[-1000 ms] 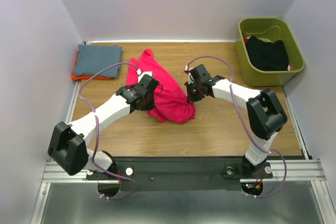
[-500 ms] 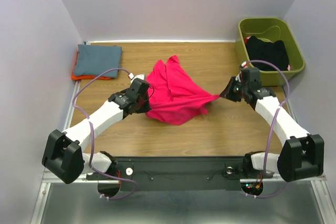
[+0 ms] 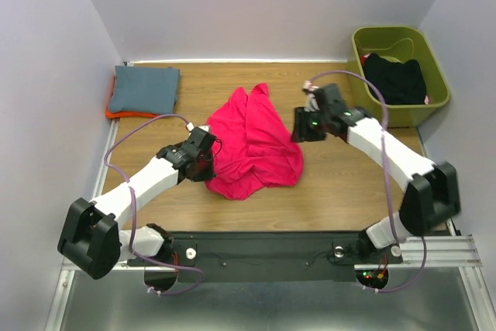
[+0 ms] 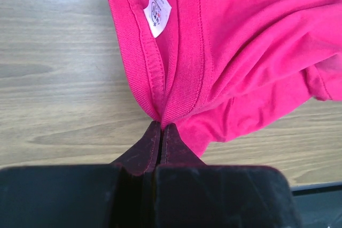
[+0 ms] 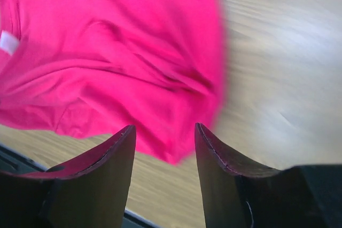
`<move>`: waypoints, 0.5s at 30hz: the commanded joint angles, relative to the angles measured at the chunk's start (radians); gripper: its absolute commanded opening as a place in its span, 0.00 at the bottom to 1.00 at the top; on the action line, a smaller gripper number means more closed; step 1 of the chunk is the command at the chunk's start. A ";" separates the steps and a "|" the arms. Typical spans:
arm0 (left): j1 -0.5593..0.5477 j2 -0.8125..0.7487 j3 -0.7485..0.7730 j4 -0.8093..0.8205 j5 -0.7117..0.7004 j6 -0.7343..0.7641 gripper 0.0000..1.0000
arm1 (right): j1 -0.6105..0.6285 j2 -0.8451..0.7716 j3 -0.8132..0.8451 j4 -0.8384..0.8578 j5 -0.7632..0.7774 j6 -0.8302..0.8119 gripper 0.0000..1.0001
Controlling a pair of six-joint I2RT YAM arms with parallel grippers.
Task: Fold and stack the t-shirts
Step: Flatten the tshirt out
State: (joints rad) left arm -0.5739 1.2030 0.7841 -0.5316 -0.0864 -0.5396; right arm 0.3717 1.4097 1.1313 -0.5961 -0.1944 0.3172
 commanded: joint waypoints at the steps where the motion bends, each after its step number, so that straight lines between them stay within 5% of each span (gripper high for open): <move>1: 0.003 -0.028 -0.019 -0.001 0.014 -0.002 0.00 | 0.169 0.182 0.149 0.001 0.056 -0.105 0.54; 9: 0.003 -0.034 -0.043 0.048 0.059 -0.017 0.00 | 0.364 0.487 0.390 0.030 0.131 -0.236 0.46; 15: 0.002 -0.043 -0.055 0.061 0.073 -0.017 0.00 | 0.388 0.555 0.458 0.032 0.174 -0.349 0.46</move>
State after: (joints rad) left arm -0.5739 1.1957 0.7494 -0.4911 -0.0341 -0.5510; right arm 0.7570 1.9579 1.5211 -0.5770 -0.0814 0.0853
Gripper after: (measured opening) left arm 0.037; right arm 0.458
